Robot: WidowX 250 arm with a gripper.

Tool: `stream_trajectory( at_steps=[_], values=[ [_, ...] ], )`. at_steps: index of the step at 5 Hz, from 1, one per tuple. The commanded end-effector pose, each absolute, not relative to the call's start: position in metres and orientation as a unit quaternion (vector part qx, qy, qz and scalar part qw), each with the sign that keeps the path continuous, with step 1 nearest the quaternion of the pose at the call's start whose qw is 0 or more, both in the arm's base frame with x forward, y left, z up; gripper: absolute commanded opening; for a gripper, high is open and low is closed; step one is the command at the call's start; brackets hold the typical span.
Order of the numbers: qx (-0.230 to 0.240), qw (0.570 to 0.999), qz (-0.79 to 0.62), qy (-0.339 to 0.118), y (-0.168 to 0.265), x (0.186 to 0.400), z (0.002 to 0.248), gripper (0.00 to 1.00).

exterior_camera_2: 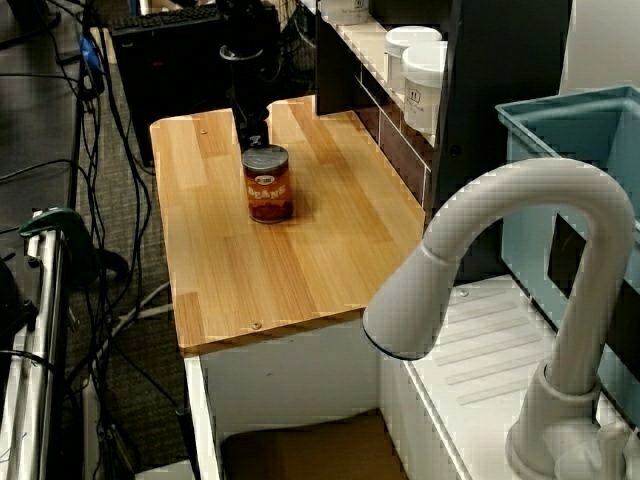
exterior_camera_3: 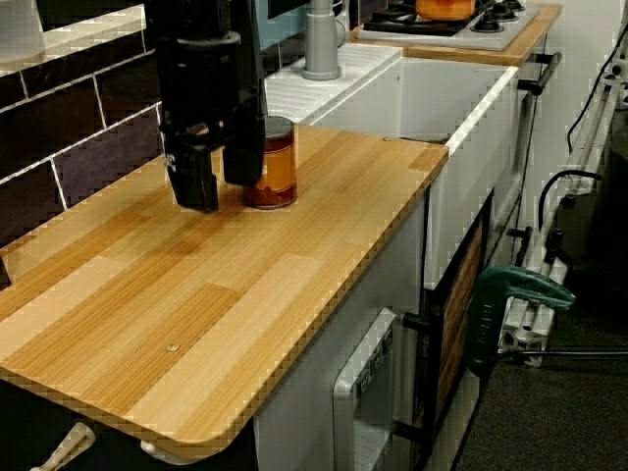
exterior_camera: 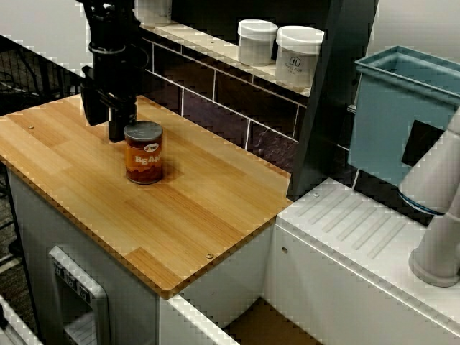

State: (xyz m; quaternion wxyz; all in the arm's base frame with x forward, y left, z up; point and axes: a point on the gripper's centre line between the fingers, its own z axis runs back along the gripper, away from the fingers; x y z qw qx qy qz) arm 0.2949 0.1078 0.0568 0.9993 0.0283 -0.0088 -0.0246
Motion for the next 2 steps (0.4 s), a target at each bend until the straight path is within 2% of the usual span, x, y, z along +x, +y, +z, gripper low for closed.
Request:
stream_trajectory(
  at_steps=[1,2],
  values=[
    [0.02,0.999,-0.028,-0.03,0.085,0.302,0.06,1.0],
    [0.014,0.999,-0.04,-0.028,0.073,0.298,0.06,1.0]
  ],
)
